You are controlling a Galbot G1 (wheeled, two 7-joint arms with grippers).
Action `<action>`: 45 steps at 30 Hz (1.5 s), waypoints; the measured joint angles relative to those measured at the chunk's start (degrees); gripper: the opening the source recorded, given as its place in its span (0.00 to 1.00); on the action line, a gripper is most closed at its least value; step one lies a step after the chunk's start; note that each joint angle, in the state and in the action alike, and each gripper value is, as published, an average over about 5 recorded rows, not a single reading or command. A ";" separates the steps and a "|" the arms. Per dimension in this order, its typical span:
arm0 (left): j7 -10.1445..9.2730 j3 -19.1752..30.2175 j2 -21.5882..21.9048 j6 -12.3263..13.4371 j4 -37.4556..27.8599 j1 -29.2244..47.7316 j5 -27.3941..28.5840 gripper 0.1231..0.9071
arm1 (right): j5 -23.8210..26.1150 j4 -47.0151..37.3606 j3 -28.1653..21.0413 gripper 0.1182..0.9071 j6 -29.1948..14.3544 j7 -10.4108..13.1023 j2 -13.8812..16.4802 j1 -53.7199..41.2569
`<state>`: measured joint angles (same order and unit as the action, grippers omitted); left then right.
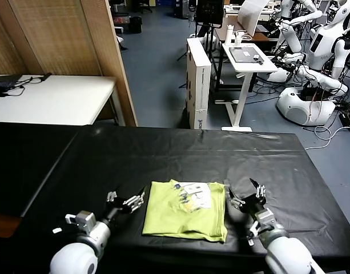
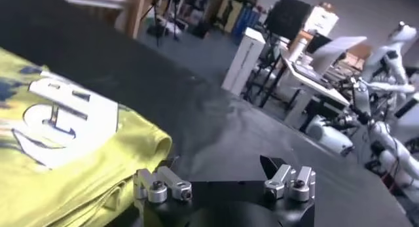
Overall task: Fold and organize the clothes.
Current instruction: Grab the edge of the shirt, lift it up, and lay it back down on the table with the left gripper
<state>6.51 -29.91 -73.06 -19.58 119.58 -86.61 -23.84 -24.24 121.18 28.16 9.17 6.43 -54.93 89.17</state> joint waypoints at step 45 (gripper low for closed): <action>1.87 5.53 -14.21 11.40 -8.27 -4.02 4.17 0.97 | -2.09 1.52 4.46 1.00 -4.52 -0.75 -3.35 5.01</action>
<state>8.39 -24.39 -87.27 -8.18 111.31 -90.64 -19.67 -26.33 122.69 32.63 4.66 5.68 -58.27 94.18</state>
